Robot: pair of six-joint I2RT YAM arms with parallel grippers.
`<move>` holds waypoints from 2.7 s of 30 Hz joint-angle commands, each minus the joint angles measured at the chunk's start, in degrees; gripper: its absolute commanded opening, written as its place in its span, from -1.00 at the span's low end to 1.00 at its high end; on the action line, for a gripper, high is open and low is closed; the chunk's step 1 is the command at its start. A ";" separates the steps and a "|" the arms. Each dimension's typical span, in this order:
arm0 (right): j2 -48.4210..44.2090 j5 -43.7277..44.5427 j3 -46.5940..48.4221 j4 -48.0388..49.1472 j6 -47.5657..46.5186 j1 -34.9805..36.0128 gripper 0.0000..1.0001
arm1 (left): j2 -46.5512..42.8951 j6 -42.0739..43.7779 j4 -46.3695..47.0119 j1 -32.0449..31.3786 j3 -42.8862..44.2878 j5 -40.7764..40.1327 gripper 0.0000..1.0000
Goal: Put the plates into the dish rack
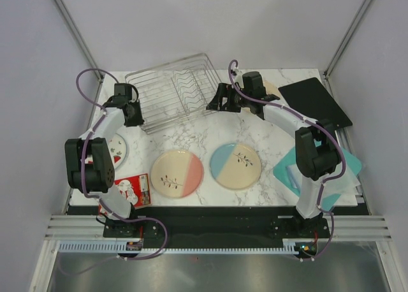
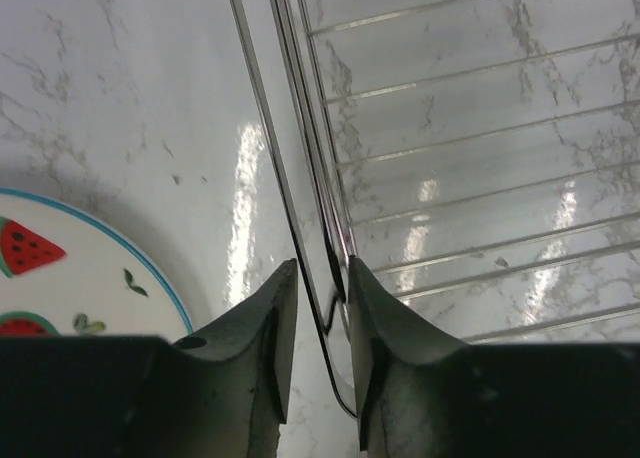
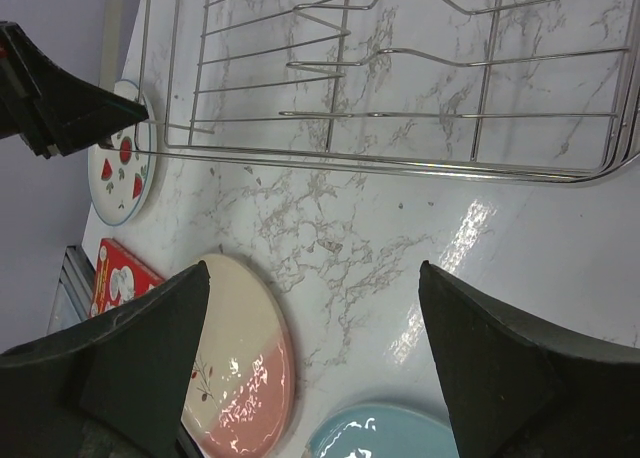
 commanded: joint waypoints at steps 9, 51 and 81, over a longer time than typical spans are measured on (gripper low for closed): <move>-5.29 0.46 -3.85 -2.43 -4.63 -0.18 0.85 | -9.60 -18.17 -3.96 -8.61 -4.03 13.70 -0.64; -2.75 10.13 -3.68 -7.18 11.63 -2.90 0.60 | 36.54 40.09 -7.21 -5.28 61.36 15.19 0.47; 1.47 6.27 -0.69 -2.34 11.81 -2.55 0.55 | 23.38 31.49 -10.82 0.87 39.94 21.78 -0.69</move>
